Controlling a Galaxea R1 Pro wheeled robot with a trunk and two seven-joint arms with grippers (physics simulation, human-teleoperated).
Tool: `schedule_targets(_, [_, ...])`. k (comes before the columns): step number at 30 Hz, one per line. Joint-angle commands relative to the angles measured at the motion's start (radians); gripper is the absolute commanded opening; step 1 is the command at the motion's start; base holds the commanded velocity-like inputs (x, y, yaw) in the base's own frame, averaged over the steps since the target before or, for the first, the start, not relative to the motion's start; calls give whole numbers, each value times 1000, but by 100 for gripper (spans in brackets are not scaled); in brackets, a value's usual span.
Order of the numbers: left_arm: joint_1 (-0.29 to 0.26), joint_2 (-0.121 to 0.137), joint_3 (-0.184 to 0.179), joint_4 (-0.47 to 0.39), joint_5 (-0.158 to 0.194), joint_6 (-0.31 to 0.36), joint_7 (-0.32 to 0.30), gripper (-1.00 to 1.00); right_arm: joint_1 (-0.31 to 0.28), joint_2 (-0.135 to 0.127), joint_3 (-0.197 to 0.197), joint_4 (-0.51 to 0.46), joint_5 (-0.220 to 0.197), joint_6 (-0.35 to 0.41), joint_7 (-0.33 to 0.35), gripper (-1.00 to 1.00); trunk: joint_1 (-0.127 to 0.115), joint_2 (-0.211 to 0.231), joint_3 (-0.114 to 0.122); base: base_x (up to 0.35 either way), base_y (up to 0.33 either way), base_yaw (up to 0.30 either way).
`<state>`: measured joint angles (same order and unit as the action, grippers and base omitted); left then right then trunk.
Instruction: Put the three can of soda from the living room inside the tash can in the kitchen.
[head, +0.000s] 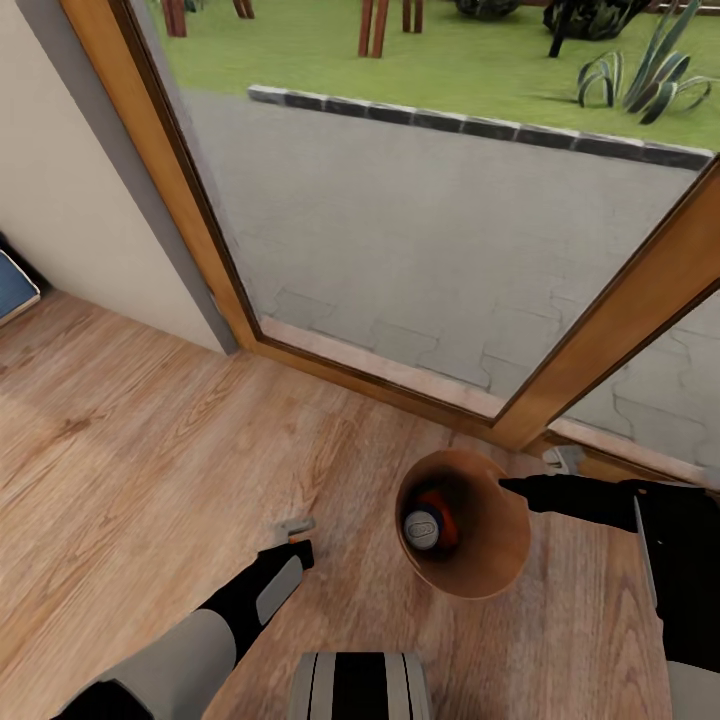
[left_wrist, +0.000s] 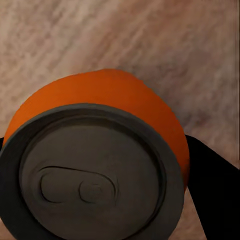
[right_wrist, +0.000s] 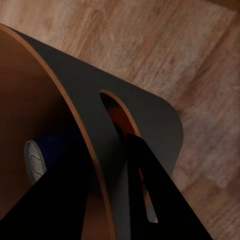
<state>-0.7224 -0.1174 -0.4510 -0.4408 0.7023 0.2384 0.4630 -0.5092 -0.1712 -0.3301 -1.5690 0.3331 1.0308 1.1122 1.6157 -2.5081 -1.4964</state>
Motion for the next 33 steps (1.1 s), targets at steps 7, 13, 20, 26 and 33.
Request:
schedule_targets(7, [0,-7,-7,-65,-5,3,13,-100,0,-2,-1,0,-20,16,3,-100,0,0,0,0,0,0])
schedule_targets(13, [12,8,-12,-384,-3,118,199,-100,0,-2,-2,0,-20,16,2,-100,0,0,0,0,0,0])
schedule_targets(20, [213,181,-13,-1029,14,476,295,-100,0,-1,-3,0,-20,16,2,-100,0,0,0,0,0,0])
schedule_targets(26, [248,216,-3,-1099,43,653,267,-100,0,-2,-3,0,-20,16,2,-100,0,0,0,0,0,0])
schedule_targets(33, [250,451,83,-1101,212,724,-389,-100,0,-2,-3,0,-20,16,1,-100,0,0,0,0,0,0])
